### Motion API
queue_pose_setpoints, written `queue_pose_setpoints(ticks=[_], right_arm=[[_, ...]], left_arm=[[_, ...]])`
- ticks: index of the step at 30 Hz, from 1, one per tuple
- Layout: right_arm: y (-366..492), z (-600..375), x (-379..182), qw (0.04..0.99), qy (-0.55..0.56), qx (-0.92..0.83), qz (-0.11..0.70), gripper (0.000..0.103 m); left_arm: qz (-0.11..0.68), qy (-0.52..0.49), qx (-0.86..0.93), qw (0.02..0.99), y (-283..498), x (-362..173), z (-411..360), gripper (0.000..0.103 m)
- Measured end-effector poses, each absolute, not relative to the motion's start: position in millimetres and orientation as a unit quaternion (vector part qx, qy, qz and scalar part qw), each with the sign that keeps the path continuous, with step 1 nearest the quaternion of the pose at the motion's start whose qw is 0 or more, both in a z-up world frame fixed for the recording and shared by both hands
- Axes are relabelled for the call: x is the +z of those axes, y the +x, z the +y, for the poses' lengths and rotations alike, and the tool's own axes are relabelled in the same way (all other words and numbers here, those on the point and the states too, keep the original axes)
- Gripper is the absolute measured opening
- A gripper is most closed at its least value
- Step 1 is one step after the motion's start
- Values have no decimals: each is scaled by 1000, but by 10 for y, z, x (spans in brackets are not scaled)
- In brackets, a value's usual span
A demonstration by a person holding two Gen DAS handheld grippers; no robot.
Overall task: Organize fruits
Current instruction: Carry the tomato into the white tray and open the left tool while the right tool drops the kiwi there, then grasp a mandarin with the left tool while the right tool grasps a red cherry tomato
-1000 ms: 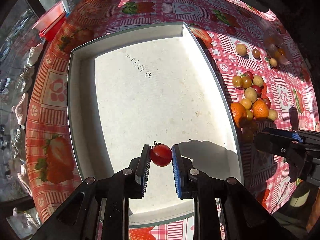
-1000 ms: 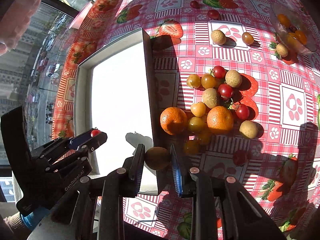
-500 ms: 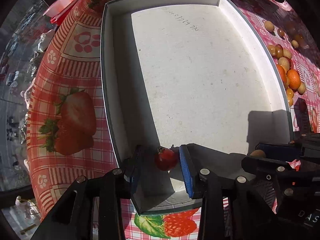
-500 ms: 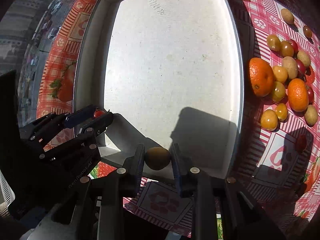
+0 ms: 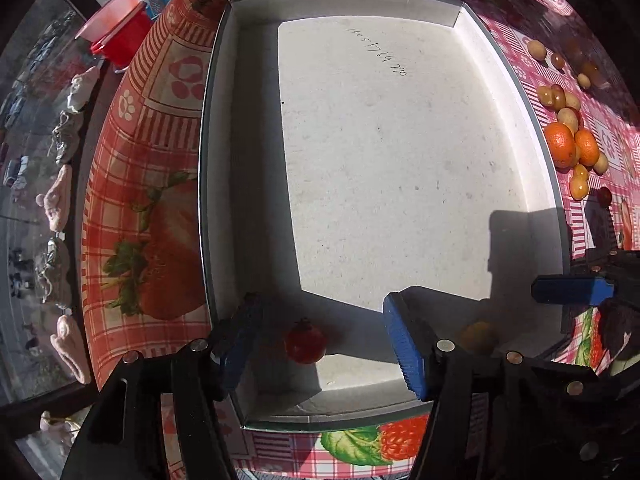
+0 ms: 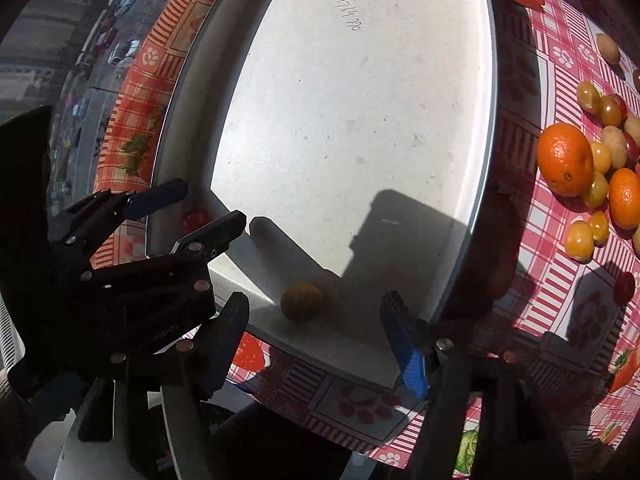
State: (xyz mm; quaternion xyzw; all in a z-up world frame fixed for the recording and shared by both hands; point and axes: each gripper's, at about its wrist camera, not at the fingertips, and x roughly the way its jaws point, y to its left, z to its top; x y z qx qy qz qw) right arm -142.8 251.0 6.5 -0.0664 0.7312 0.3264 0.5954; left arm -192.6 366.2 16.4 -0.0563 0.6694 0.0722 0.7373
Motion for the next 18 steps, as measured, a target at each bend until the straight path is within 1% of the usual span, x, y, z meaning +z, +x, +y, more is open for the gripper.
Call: queue_pose_setpoints(ticks=[1, 2, 3, 5, 6, 8, 12, 18], right_arm=[[-1411, 2508, 101, 599, -65, 324, 730, 83], [-1386, 2501, 149, 607, -67, 320, 725, 84], [-1370, 2505, 197, 614, -67, 319, 719, 85], [-1318, 2454, 284, 623, -55, 319, 712, 90], [-1292, 2410, 330, 629, -48, 316, 709, 90], [-1238, 2243, 437, 640, -42, 304, 704, 90], [-1166, 1868, 481, 660, -26, 259, 705, 90], [-1134, 1234, 374, 669, 10, 182, 721, 90]], left_arm=[[669, -49, 78, 738, -1930, 195, 3670, 67], [666, -39, 85, 740, -1930, 235, 3673, 74], [661, -39, 85, 745, -1934, 286, 3676, 74], [657, -37, 86, 748, -1927, 377, 3646, 74], [655, -34, 84, 750, -1918, 427, 3614, 74], [649, -30, 80, 756, -1867, 520, 3551, 74], [639, -15, 61, 767, -1781, 594, 3253, 74], [631, 24, 11, 775, -1585, 689, 2746, 74]])
